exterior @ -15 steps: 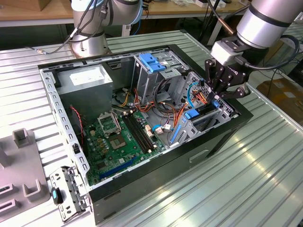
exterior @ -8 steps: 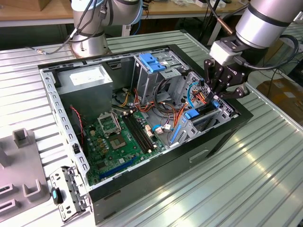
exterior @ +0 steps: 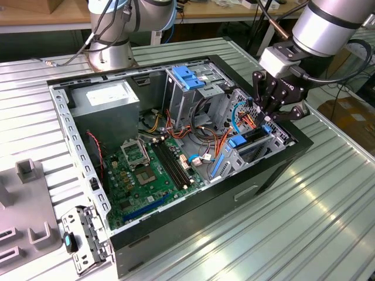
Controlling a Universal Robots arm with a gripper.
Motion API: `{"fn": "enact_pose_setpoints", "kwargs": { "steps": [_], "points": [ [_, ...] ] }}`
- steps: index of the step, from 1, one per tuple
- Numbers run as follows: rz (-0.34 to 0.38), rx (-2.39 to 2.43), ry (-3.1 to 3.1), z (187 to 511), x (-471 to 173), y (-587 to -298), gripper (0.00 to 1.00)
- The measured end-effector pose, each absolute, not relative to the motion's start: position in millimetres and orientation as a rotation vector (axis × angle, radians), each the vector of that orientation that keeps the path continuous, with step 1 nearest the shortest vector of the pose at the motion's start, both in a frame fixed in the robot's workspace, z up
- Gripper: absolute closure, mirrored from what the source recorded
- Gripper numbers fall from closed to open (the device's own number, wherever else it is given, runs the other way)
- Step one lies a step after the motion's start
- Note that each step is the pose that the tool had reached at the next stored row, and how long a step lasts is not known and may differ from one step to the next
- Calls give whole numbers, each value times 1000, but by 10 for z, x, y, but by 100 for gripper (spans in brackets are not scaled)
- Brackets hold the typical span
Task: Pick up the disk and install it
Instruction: 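Insert the second disk wire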
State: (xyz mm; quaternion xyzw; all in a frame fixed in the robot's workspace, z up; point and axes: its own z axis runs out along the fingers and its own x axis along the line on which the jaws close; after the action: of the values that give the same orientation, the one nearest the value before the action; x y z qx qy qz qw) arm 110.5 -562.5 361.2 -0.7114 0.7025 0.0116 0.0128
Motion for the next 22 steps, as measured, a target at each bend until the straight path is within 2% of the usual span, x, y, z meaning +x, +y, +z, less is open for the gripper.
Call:
{"fn": "enact_pose_setpoints", "kwargs": {
  "steps": [22],
  "points": [
    [36, -2217, 2189, 3797, 1067, -5592, 89]
  ]
}}
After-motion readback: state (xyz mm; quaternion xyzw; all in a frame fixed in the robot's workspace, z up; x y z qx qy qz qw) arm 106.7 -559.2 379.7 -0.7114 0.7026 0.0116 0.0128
